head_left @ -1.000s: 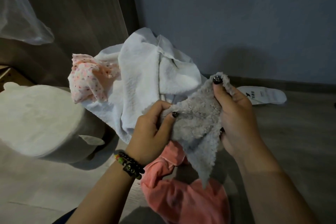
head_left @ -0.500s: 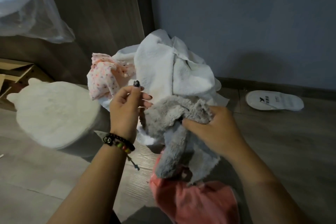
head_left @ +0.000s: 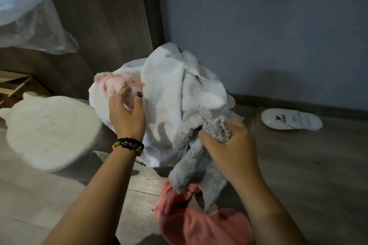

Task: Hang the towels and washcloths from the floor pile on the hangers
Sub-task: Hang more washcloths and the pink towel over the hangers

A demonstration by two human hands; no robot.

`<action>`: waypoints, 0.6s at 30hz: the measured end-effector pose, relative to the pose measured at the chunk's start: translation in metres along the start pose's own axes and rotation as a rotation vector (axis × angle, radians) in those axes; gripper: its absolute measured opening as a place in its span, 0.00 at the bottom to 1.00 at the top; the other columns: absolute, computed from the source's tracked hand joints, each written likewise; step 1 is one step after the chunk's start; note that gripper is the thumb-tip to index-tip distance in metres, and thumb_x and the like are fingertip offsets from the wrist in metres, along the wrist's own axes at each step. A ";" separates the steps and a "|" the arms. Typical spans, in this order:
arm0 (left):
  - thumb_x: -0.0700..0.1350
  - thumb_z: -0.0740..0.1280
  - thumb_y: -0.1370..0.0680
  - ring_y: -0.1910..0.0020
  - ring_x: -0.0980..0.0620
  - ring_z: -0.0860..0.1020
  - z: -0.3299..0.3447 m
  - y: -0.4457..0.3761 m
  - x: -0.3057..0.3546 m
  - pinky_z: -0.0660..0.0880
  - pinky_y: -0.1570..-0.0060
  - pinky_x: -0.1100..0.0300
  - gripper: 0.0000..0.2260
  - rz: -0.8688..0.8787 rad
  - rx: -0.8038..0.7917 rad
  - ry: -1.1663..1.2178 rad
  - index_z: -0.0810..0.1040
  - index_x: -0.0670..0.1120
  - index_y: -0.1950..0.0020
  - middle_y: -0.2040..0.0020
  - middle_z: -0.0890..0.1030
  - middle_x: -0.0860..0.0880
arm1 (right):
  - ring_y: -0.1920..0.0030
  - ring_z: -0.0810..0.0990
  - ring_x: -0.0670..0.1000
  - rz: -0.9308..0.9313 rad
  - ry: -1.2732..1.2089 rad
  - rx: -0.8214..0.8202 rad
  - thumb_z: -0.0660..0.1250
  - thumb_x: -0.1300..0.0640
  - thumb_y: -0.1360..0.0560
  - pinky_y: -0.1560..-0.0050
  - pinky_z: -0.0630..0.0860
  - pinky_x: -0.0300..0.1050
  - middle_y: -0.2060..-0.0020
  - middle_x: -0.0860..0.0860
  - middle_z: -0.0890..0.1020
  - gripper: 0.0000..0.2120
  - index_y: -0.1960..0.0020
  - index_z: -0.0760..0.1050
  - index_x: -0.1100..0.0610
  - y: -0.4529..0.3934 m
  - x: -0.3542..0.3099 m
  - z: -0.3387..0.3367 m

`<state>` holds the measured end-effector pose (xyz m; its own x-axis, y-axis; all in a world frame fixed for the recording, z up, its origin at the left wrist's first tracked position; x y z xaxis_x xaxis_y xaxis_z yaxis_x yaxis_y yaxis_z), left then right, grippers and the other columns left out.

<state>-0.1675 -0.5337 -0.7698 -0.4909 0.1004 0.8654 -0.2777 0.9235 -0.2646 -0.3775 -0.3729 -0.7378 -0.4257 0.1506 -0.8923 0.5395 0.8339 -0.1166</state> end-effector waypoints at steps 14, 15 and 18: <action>0.36 0.70 0.26 0.62 0.54 0.81 0.010 0.062 0.080 0.79 0.64 0.63 0.05 -0.058 -0.548 0.631 0.81 0.45 0.54 0.57 0.84 0.49 | 0.43 0.73 0.38 -0.100 -0.042 -0.004 0.71 0.50 0.29 0.50 0.72 0.26 0.41 0.41 0.71 0.28 0.31 0.67 0.39 -0.012 -0.009 0.005; 0.37 0.70 0.26 0.63 0.54 0.81 0.010 0.063 0.080 0.78 0.66 0.64 0.04 -0.075 -0.572 0.636 0.81 0.45 0.54 0.60 0.84 0.49 | 0.42 0.74 0.41 -0.135 0.015 0.002 0.71 0.52 0.28 0.47 0.74 0.32 0.42 0.42 0.72 0.25 0.33 0.70 0.40 -0.012 -0.009 0.008; 0.36 0.70 0.27 0.62 0.54 0.82 0.009 0.064 0.081 0.78 0.64 0.65 0.09 -0.104 -0.621 0.639 0.79 0.44 0.47 0.58 0.83 0.46 | 0.45 0.77 0.45 -0.165 0.063 0.040 0.71 0.57 0.27 0.45 0.77 0.40 0.49 0.42 0.77 0.14 0.42 0.79 0.47 -0.010 -0.010 0.013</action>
<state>-0.2321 -0.4693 -0.7204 0.1170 0.0203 0.9929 0.2931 0.9546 -0.0540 -0.3691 -0.3901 -0.7335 -0.5548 0.0480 -0.8306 0.4866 0.8285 -0.2771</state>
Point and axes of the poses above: each hand's wrist, its own y-axis away from the middle knuckle, its own z-axis out of the palm, x = y × z, the point moved 6 cm from there along -y, towards the middle knuckle
